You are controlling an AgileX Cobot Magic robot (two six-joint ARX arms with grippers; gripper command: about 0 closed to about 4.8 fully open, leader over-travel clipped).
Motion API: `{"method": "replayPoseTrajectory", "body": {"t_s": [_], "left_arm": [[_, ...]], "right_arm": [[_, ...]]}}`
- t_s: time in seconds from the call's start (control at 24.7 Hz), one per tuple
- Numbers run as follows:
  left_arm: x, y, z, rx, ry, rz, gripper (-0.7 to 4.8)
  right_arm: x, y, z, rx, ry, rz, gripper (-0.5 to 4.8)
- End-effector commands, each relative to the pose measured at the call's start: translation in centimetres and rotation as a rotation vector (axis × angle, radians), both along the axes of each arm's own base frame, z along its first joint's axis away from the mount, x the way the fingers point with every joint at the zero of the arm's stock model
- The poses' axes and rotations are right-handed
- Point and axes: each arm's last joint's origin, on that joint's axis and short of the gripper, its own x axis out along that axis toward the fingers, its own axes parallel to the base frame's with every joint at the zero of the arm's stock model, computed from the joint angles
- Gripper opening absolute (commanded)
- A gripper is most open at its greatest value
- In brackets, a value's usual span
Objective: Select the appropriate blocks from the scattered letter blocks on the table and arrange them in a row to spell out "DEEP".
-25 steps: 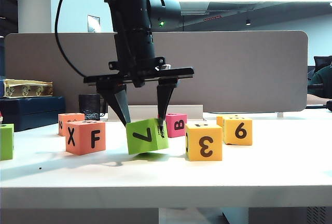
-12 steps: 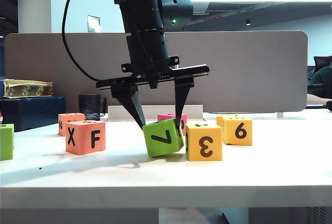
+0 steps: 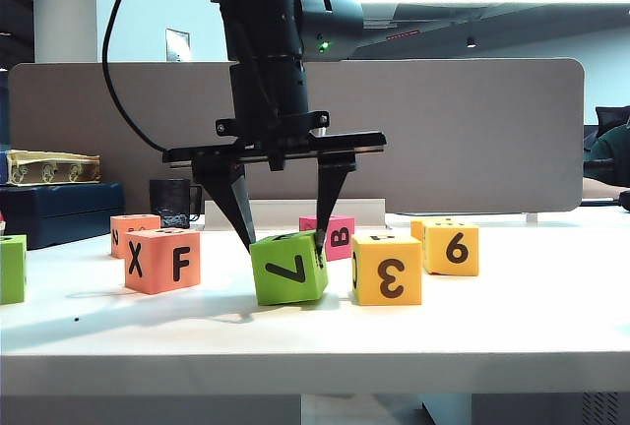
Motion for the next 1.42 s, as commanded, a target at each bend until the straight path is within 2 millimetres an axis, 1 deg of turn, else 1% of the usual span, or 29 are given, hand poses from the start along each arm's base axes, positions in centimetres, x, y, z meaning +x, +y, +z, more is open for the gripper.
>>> {"method": "replayPoseTrajectory", "body": {"t_s": [0.04,0.2,0.24,0.36,0.61,0.69,0.81,1.01,1.09,1.26,1.42], "left_arm": [[-0.3,-0.4,0.2,-0.008,-0.007,0.023,2.87],[-0.3,-0.5,0.2,-0.028,-0.009,0.070,2.88],[-0.3,-0.5,0.2,-0.029,-0.009,0.074,2.95],[-0.3,-0.5,0.2,-0.030,-0.009,0.078,3.53],[-0.3,-0.5,0.2,-0.027,-0.011,0.064,3.55],[-0.3,-0.5,0.4,-0.028,-0.012,0.049,3.72],[-0.5,-0.2,1.3,-0.056,-0.016,0.019,3.73],[-0.9,0.1,3.3,-0.071,-0.092,-0.052,3.73],[-0.7,-0.1,4.9,-0.119,-0.202,-0.129,3.72],[-0.4,-1.3,5.4,-0.188,-0.301,-0.225,3.72],[-0.3,-2.7,5.6,-0.217,-0.394,-0.316,3.72]], "right_arm": [[0.0,0.0,0.2,-0.016,-0.027,0.014,-0.01],[0.0,0.0,0.2,-0.016,-0.027,0.013,-0.01],[0.0,0.0,0.2,-0.016,-0.027,0.014,-0.01],[0.0,0.0,0.2,-0.016,-0.027,0.014,-0.01],[0.0,0.0,0.2,-0.016,-0.027,0.013,-0.01],[0.0,0.0,0.2,-0.016,-0.026,0.014,-0.01],[0.0,0.0,0.2,-0.016,-0.027,0.014,-0.01],[0.0,0.0,0.2,-0.016,-0.027,0.014,-0.01],[0.0,0.0,0.3,-0.017,-0.028,0.013,-0.01],[0.0,0.0,0.2,-0.043,-0.042,0.019,-0.01],[0.0,-0.1,0.2,-0.052,-0.042,0.006,-0.01]]}}
